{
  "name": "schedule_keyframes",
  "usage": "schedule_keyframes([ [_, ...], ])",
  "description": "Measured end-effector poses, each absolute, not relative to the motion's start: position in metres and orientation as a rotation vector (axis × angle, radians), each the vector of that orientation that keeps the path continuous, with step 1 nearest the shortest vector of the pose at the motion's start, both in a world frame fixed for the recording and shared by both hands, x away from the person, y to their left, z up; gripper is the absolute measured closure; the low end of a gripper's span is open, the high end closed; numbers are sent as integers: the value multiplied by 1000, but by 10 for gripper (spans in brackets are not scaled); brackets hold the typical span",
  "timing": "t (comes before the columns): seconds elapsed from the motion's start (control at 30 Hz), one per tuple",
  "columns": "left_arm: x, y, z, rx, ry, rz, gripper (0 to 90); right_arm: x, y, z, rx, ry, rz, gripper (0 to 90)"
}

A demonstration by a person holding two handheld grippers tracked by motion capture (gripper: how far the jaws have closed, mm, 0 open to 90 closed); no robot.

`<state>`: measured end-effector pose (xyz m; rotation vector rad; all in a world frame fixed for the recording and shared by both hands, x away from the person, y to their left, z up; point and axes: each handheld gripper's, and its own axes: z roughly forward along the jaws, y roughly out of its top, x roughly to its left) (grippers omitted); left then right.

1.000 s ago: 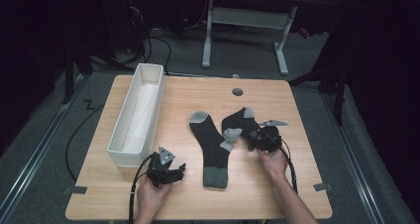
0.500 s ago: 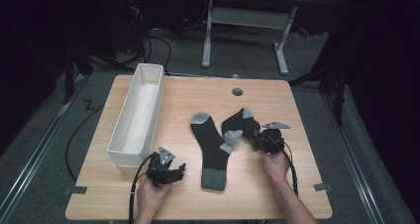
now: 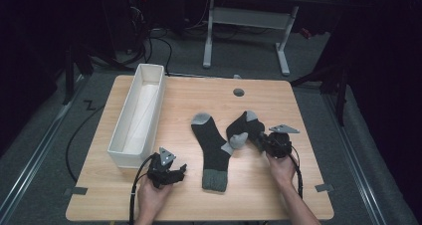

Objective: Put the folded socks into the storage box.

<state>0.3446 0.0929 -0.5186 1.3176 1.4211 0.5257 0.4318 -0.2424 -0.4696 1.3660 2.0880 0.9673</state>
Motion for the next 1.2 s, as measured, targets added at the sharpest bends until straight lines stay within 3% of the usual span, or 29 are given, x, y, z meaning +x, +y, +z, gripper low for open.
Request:
schedule_keyframes([
  [0.7, 344, 90, -519, 1334, 1406, 521, 294, 397, -252, -452, 1334, 2090, 1119, 796],
  [1.2, 350, 23, -484, 1393, 1238, 433, 311, 384, -256, -460, 1340, 2094, 1129, 795],
])
